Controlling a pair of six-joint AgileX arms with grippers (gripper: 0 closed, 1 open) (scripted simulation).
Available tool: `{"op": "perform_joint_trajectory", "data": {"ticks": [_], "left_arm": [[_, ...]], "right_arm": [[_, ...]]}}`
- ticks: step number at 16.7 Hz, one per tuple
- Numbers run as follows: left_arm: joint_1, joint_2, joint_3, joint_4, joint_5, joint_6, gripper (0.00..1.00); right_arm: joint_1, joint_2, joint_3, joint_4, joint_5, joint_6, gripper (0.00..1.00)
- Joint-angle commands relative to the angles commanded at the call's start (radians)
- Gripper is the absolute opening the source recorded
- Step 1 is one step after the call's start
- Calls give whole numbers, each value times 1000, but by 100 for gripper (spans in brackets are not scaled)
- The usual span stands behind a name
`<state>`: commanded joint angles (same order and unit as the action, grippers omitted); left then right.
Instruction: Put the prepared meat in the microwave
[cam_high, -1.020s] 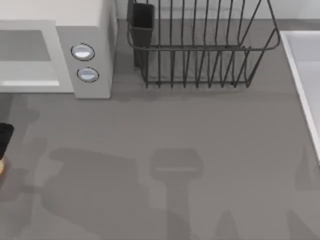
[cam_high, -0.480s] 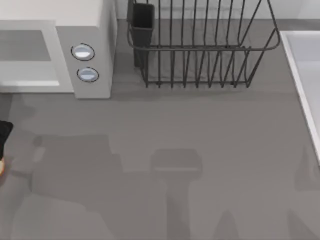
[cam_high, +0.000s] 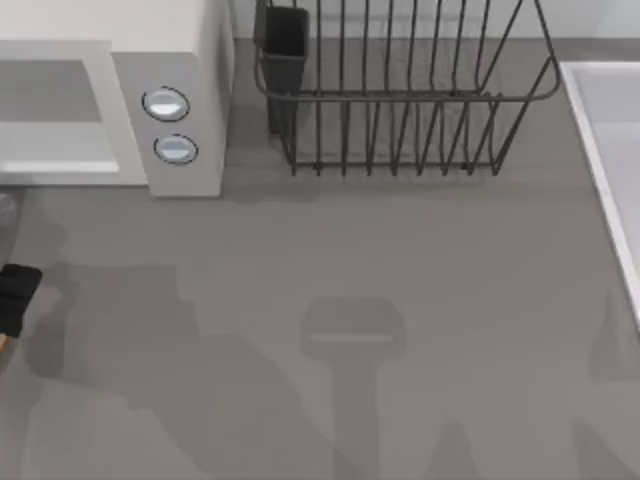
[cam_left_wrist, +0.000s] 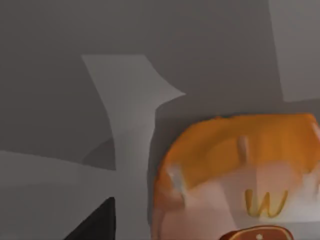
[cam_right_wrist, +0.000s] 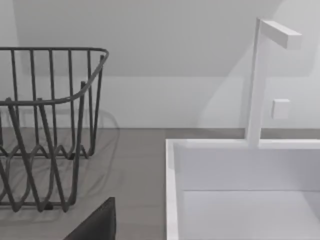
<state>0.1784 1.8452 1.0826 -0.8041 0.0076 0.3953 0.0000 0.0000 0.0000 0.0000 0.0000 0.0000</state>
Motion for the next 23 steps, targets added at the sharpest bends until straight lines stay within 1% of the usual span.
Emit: {"op": "perform_joint_trajectory", "data": {"ticks": [2, 4, 8, 21, 22, 23], "left_arm": [[1, 41, -43, 88, 0, 1, 100], [1, 70, -70, 135, 0, 3, 100], [2, 75, -75, 143, 0, 3, 100], [2, 75, -75, 143, 0, 3, 2], [2, 75, -75, 143, 0, 3, 0], [2, 75, -75, 143, 0, 3, 0]], "right_arm": [[0, 0, 0, 0, 0, 0, 100], [0, 0, 0, 0, 0, 0, 100], [0, 0, 0, 0, 0, 0, 100], [0, 0, 0, 0, 0, 0, 100], [0, 0, 0, 0, 0, 0, 100], [0, 0, 0, 0, 0, 0, 100]]}}
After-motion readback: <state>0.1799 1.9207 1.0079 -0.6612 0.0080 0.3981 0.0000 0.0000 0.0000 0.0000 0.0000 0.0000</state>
